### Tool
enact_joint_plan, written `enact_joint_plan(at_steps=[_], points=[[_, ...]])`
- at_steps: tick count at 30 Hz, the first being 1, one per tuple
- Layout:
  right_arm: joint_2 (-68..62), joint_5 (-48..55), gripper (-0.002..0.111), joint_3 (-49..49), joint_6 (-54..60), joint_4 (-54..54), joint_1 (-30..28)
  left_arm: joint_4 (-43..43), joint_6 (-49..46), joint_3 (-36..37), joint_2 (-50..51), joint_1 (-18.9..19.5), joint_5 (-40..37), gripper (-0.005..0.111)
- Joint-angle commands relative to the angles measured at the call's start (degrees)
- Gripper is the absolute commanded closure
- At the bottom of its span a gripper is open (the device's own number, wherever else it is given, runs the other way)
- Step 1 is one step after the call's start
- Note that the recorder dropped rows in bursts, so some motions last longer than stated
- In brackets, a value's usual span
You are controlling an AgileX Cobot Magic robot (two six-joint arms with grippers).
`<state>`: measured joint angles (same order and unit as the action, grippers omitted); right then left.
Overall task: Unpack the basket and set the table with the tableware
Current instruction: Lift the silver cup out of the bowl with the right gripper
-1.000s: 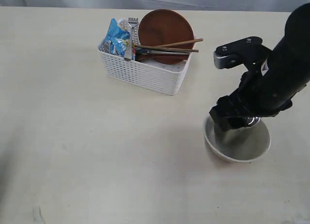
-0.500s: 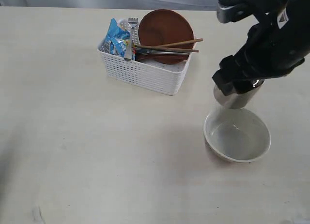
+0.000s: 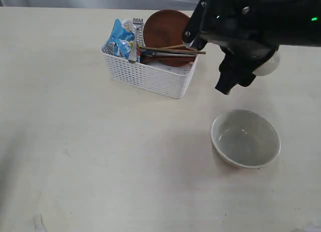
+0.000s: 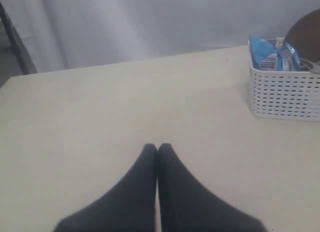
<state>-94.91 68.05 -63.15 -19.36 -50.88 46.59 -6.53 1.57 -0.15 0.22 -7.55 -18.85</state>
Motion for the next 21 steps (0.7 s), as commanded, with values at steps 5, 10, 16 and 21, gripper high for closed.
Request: enact_joint_plan(at_steps=[5, 10, 16, 21], points=[[-11.6, 1.4, 0.109, -0.3, -5.5, -4.3, -12.7, 0.2, 0.0, 0.1, -0.2, -0.4, 0.5, 0.107], [-16.9, -2.8, 0.109, -0.3, -5.3, -1.1, -17.9, 0.2, 0.0, 0.1, -0.2, -0.4, 0.5, 0.107], [-20.5, -5.2, 0.109, -0.3, -5.1, -1.5, -17.9, 0.2, 0.0, 0.1, -0.2, -0.4, 0.5, 0.107], [-20.8, -8.2, 0.109, -0.4, -4.5, -0.2, -17.9, 0.2, 0.0, 0.1, -0.2, -0.4, 0.5, 0.107]])
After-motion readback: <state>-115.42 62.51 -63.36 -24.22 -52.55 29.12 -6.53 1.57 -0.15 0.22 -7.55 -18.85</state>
